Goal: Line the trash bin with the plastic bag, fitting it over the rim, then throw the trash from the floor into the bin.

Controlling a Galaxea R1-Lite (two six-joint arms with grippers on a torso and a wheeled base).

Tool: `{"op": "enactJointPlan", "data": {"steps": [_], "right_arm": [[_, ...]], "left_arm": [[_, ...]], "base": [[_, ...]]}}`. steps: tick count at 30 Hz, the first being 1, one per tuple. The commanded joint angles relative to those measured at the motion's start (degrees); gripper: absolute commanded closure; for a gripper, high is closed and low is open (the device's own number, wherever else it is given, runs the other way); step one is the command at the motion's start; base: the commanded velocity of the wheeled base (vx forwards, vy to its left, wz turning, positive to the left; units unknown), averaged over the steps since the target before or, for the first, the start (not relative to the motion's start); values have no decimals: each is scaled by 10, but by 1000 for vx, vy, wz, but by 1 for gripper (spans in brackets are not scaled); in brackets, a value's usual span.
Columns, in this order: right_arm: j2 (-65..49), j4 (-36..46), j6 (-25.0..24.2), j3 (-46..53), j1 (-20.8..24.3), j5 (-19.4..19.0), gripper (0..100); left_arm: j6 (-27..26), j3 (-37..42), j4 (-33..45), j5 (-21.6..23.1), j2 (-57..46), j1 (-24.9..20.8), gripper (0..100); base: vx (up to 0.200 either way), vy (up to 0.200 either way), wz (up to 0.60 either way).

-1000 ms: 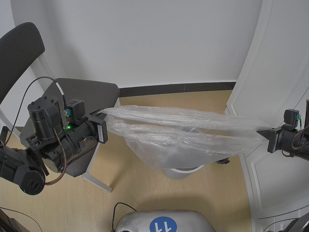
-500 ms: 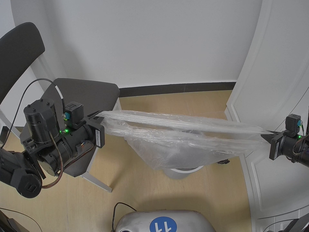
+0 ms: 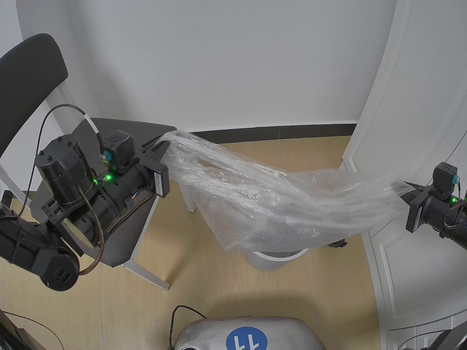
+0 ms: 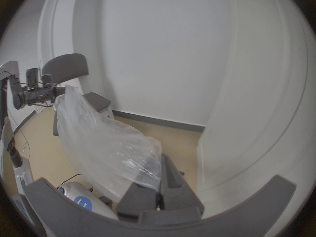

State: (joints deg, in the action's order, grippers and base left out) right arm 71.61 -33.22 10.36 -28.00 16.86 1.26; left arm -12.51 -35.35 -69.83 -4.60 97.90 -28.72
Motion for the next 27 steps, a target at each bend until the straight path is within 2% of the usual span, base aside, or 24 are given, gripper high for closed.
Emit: {"op": "enactJointPlan", "data": {"steps": [1,5,8,11,12,14,18,23,27], "right_arm": [[38,-55,28,7,6,-47,100],[46,-60,24,10,8,-56,100],[57,-68,22,8,16,-61,100],[70,-95,13,11,41,-61,100],[86,-128,-11,18,66,-58,100],[104,-163,-33,22,85,-57,100],[149,-236,-68,23,99,-56,100],[192,-285,-90,22,117,-56,100],[231,-323,-96,22,128,-52,100]], "left_arm": [[-30,-36,-92,46,101,-15,100],[-28,-29,-145,51,122,-34,100],[-22,-28,-151,70,126,-61,100],[-6,-24,-152,70,129,-89,100],[10,-24,-153,68,135,-114,100],[24,-29,-159,66,139,-129,100],[33,-54,-174,65,164,-139,100],[35,-78,-179,59,201,-149,100],[39,-113,-179,20,237,-158,100]], "base": [[0,0,0],[0,0,0],[0,0,0],[0,0,0],[0,0,0],[0,0,0],[0,0,0],[0,0,0],[0,0,0]]}}
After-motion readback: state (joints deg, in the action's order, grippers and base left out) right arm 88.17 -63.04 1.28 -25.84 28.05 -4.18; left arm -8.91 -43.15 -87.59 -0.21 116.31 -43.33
